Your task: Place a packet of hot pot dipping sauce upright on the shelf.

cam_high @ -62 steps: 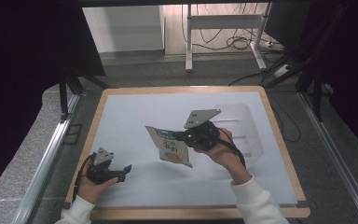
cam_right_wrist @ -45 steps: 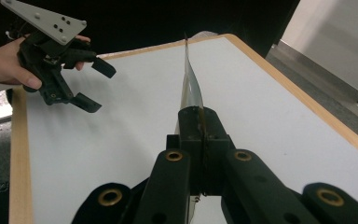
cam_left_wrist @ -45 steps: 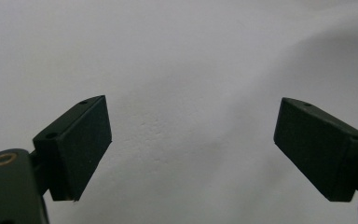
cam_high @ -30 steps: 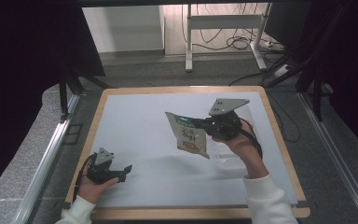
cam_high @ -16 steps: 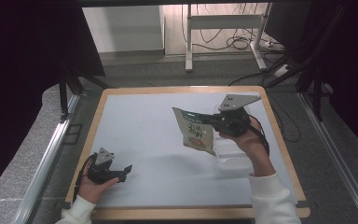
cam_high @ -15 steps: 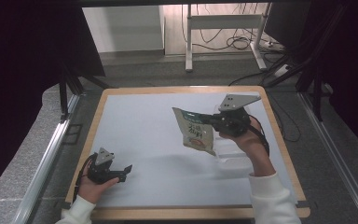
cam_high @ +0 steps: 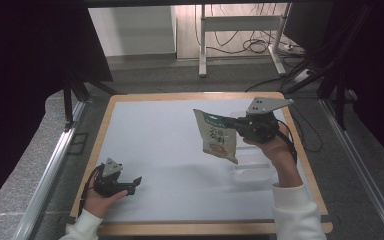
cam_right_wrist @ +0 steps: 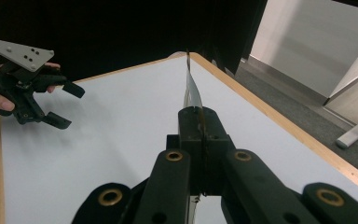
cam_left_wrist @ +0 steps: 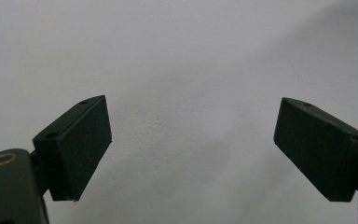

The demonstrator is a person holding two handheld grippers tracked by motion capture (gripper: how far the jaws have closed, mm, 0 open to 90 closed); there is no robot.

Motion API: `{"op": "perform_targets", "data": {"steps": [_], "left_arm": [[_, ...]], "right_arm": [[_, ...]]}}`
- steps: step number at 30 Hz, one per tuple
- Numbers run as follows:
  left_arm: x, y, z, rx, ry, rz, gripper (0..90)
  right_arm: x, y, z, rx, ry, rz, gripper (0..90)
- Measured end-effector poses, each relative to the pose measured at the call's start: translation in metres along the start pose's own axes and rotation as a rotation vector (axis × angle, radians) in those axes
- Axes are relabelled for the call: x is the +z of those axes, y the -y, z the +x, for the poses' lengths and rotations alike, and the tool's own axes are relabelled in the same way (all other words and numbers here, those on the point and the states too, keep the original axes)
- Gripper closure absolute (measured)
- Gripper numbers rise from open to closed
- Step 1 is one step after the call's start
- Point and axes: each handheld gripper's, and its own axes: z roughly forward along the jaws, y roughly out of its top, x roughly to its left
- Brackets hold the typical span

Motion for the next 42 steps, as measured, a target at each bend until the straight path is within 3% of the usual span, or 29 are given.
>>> {"op": "perform_targets", "data": {"steps": [42], "left_arm": [[0.001,0.0,0.0,0.002,0.0,0.006,10.8]], "right_arm": [[-0.045,0.024,-0.054,0.088,0.084,-0.072,89.3]]}}
